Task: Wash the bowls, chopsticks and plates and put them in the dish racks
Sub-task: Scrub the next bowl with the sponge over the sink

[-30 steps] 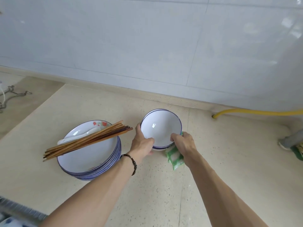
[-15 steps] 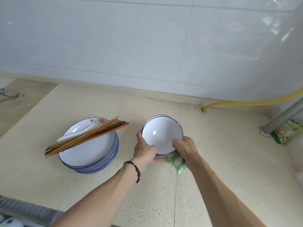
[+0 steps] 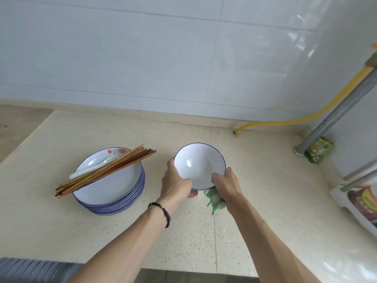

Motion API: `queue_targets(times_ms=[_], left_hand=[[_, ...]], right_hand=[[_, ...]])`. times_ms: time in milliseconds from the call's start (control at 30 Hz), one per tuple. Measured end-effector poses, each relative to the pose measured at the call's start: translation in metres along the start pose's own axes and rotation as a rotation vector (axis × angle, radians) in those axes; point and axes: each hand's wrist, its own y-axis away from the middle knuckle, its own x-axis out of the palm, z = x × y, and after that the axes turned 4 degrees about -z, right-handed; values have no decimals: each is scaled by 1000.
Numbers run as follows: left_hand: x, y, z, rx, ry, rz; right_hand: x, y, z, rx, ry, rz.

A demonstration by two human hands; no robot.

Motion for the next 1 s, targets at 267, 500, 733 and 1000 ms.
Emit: queue_targets(times_ms=[267, 500, 733, 1000], left_hand=[[-16, 35, -10, 151, -47, 175], [37, 78, -4, -125, 168, 620], [130, 155, 23, -81, 88, 772], [232, 258, 60, 170, -286, 807]], right_hand=[[-30, 61, 0, 8, -291, -127], [-93, 112, -45, 99, -447, -233], [-187, 176, -141, 131, -662, -401], [-292, 275, -274, 221, -836, -628]])
